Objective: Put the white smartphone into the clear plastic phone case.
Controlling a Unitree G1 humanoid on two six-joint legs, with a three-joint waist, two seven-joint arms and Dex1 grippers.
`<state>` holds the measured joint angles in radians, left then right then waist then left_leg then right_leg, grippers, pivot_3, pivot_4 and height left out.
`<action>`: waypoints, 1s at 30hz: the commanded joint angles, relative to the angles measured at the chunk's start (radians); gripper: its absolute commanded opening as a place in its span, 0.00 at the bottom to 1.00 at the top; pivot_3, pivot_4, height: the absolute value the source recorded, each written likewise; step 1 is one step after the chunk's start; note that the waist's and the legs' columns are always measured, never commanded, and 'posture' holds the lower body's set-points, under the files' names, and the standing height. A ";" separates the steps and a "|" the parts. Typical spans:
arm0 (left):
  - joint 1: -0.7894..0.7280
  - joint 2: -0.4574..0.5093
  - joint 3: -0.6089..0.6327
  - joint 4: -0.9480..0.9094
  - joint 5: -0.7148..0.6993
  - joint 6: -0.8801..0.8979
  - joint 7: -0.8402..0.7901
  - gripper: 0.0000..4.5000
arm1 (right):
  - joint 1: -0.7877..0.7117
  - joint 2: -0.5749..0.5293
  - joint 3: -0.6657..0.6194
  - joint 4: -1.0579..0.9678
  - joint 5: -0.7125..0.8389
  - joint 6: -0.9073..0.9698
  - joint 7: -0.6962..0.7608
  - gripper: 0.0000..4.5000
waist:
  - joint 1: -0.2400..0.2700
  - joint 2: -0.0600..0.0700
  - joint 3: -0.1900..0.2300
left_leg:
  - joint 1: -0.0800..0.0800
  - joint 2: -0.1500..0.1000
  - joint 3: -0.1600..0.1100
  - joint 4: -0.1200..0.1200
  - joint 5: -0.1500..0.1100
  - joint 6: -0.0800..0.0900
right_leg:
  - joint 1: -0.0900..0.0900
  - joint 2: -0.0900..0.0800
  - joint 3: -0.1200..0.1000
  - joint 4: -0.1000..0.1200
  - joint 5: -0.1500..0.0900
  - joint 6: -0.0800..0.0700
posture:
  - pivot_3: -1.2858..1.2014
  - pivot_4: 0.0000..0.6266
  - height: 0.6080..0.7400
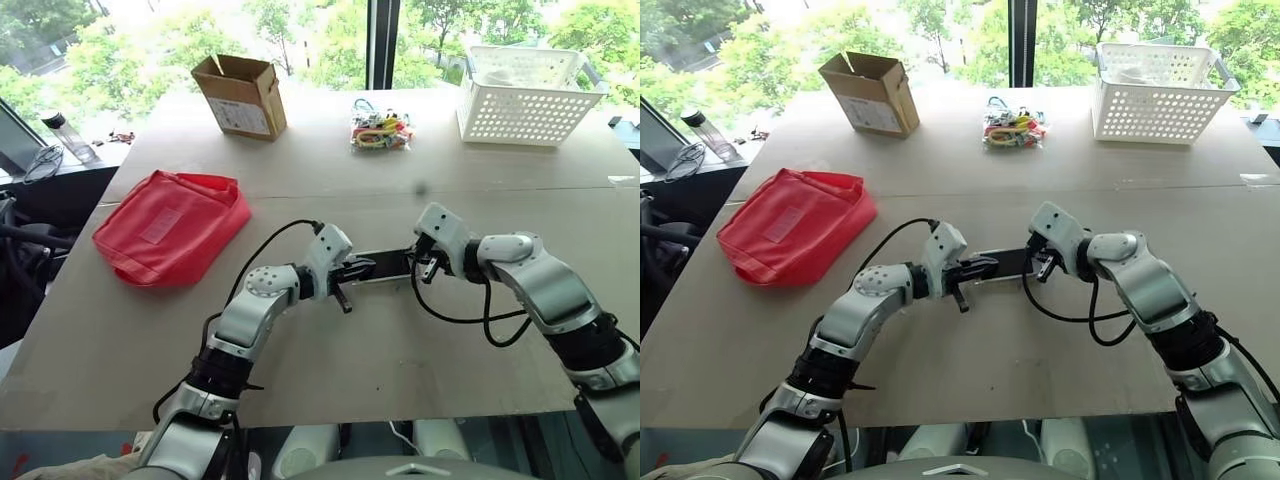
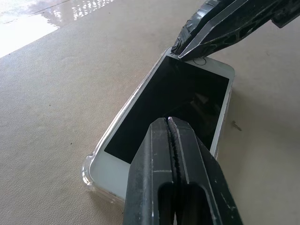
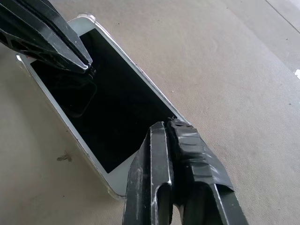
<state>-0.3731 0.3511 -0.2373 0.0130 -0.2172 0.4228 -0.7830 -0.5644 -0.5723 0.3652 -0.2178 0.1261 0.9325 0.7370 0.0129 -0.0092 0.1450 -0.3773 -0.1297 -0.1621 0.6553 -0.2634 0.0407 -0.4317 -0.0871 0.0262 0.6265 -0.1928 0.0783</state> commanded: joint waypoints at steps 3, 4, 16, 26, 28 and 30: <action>0.032 0.005 -0.009 0.003 0.018 0.000 0.007 0.00 | 0.048 0.017 0.076 0.069 -0.004 0.080 0.005 0.00 | 0.000 0.000 -0.010 | 0.002 0.000 0.000 0.000 0.000 0.000 | 0.002 0.000 0.000 0.000 0.000 0.000 | 0.52 0.24 1.00; 0.036 0.005 -0.008 0.002 0.018 -0.001 0.008 0.00 | 0.051 0.020 0.080 0.080 -0.008 0.082 0.004 0.00 | 0.001 0.000 -0.010 | 0.003 0.000 0.000 0.000 0.000 0.000 | 0.003 0.001 0.000 0.000 0.000 0.000 | 0.52 0.24 1.00; 0.049 -0.009 -0.010 0.003 0.028 -0.009 0.010 0.00 | 0.036 0.071 0.063 0.160 -0.003 0.144 -0.025 0.00 | 0.000 -0.001 -0.018 | 0.021 0.000 -0.001 -0.003 -0.005 0.002 | 0.019 0.002 -0.001 -0.001 -0.003 0.004 | 0.52 0.24 1.00; 0.053 -0.019 -0.008 0.000 0.035 -0.006 0.014 0.00 | 0.044 0.130 -0.047 0.192 0.031 0.228 -0.087 0.00 | 0.001 -0.002 -0.023 | 0.021 0.000 -0.001 -0.003 -0.005 0.002 | 0.019 0.003 -0.001 -0.001 -0.003 0.004 | 0.52 0.24 1.00; 0.053 -0.019 -0.007 -0.002 0.034 -0.003 0.013 0.00 | 0.045 0.129 -0.053 0.192 0.039 0.252 -0.089 0.00 | 0.001 -0.002 -0.023 | 0.021 0.000 -0.001 -0.003 -0.005 0.001 | 0.019 0.003 -0.001 -0.001 -0.003 0.004 | 0.52 0.24 1.00; 0.054 -0.020 -0.008 -0.007 0.033 0.001 0.014 0.00 | 0.047 0.124 -0.053 0.191 0.041 0.264 -0.092 0.00 | 0.001 -0.002 -0.023 | 0.021 0.000 -0.002 -0.003 -0.005 0.001 | 0.019 0.003 -0.001 -0.001 -0.003 0.004 | 0.52 0.24 1.00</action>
<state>-0.3261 0.3285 -0.2399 0.0131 -0.1866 0.4159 -0.7696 -0.5732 -0.4327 0.2733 -0.1215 0.1820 1.1109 0.6726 0.0139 -0.0110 0.1223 -0.3564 -0.1296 -0.1637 0.6525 -0.2687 0.0421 -0.4128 -0.0842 0.0254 0.6256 -0.1959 0.0826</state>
